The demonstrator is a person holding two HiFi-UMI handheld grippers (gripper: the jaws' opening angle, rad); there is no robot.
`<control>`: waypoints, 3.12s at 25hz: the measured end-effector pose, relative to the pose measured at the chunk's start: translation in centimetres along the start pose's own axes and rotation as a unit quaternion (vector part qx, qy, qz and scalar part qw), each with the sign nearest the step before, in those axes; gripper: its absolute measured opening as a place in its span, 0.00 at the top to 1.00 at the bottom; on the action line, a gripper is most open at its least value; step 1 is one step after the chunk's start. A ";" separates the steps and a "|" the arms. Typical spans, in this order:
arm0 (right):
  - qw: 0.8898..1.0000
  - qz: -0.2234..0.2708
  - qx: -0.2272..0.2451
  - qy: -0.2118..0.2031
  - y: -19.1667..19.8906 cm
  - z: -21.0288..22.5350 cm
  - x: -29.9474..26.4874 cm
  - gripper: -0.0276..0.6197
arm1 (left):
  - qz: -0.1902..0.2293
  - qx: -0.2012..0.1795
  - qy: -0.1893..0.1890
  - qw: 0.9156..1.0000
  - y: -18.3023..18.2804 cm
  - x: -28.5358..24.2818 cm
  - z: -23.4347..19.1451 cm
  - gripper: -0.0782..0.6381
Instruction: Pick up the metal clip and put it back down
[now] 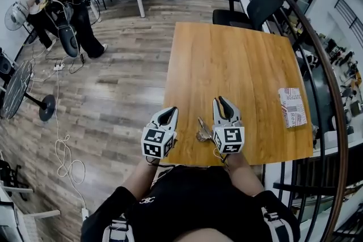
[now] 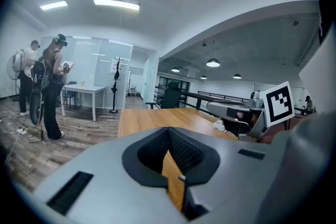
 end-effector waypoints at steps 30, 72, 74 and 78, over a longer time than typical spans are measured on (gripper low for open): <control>0.945 -0.295 0.116 -0.085 18.0 -6.9 -1.7 0.57 | -0.010 0.015 -0.016 1.000 2.9 4.2 -1.8 0.87; 0.999 -0.029 0.029 0.015 1.0 -0.8 0.9 0.80 | 0.002 0.007 -0.016 1.000 1.5 3.2 -0.8 0.87; 1.000 0.000 0.014 0.018 -0.3 -0.1 1.5 0.80 | 0.006 0.007 -0.016 1.000 1.5 3.0 -0.8 0.87; 0.998 0.042 -0.010 0.036 -2.2 1.5 2.8 0.80 | 0.008 0.005 -0.014 1.000 1.3 2.9 -0.9 0.87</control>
Point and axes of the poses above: the fingertips, and each gripper's own axes: x backward along the fingers, z to its right, y out of its underside, the point moved 9 cm from there along x, backward along the fingers, and after that the axes turned 4 degrees about -z, right-handed, at the moved point
